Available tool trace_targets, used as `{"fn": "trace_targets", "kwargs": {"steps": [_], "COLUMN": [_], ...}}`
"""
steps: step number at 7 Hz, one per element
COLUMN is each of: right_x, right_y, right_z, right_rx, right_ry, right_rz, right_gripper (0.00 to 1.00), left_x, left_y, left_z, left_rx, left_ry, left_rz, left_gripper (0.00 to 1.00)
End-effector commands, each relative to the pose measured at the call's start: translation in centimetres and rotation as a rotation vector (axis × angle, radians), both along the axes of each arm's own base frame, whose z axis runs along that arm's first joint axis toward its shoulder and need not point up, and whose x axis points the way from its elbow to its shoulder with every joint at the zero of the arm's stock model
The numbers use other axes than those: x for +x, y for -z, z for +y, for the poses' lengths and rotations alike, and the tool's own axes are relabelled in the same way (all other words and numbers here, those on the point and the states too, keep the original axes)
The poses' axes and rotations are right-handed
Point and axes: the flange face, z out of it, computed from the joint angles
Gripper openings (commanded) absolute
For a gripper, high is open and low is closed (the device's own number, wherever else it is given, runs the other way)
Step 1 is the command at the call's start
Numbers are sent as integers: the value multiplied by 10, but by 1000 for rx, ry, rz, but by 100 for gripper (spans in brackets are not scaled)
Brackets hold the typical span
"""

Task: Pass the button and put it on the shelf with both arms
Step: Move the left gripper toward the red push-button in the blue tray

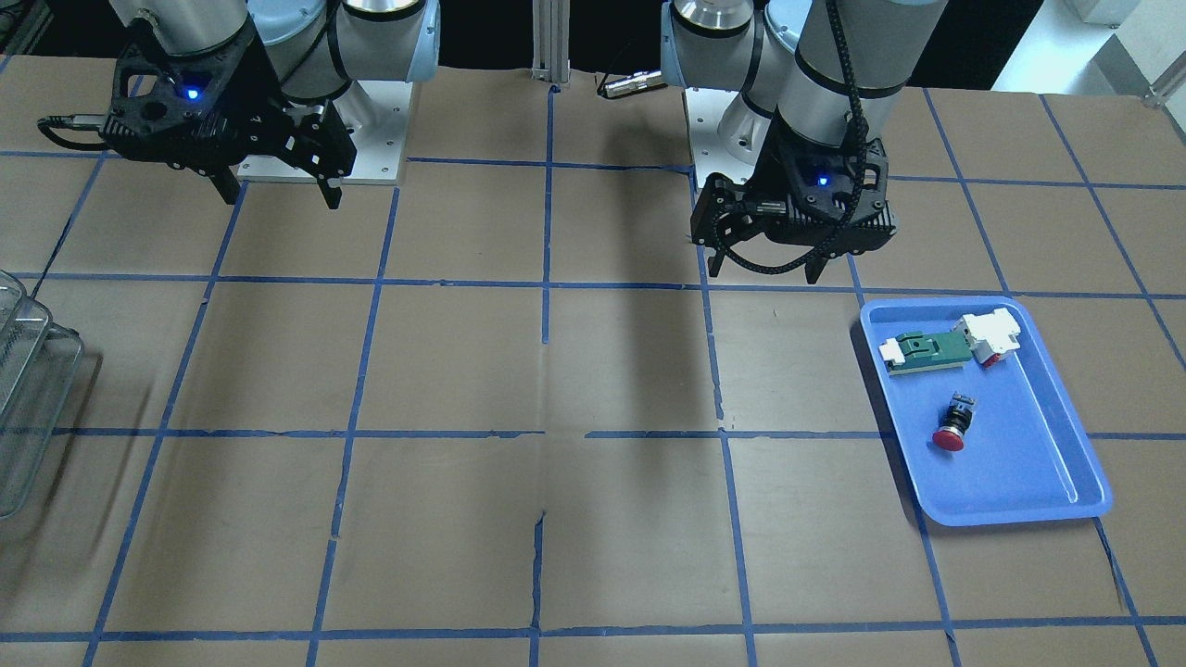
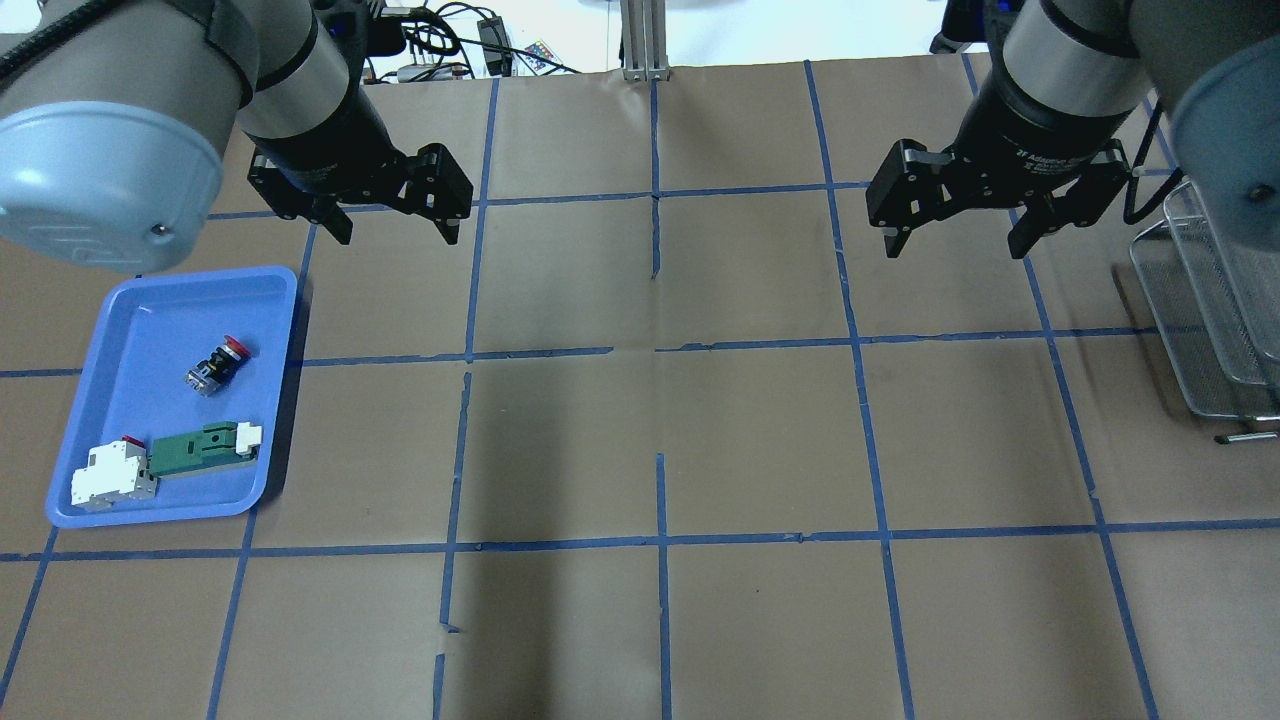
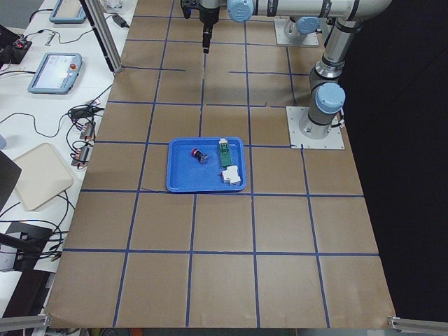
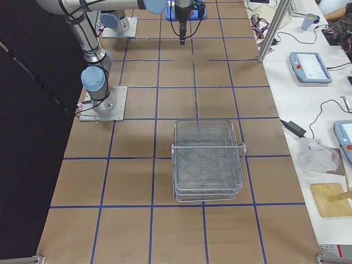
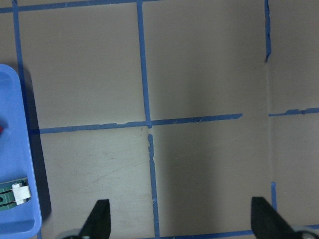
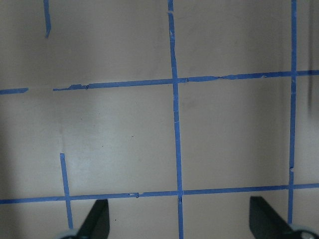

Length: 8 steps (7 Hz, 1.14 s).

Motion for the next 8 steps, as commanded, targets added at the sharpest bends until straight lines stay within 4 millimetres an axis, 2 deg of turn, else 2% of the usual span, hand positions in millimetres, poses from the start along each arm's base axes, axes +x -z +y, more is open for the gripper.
{"fn": "trace_targets", "kwargs": {"steps": [1, 3, 4, 5, 6, 7, 8], "right_x": [-1, 0, 0, 2, 0, 1, 0], "right_y": [1, 1, 0, 3, 2, 1, 0], "right_z": [-1, 0, -1, -3, -3, -1, -1], "right_rx": [2, 2, 0, 11, 8, 9, 6], "right_ry": [1, -1, 2, 7, 12, 9, 9], "right_rz": [1, 1, -2, -52, -58, -48, -46], "right_gripper": [100, 100, 100, 100, 100, 100, 100], "left_x": [2, 10, 14, 40, 94, 140, 175], "left_y": [1, 20, 34, 41, 56, 73, 92], "left_z": [-1, -20, -26, -31, -40, -43, -44], "left_rx": [0, 12, 25, 41, 65, 77, 67], "left_ry": [14, 11, 84, 124, 99, 192, 271], "left_rz": [1, -1, -16, -23, -19, -16, -32], "left_gripper": [100, 100, 100, 100, 100, 100, 100]}}
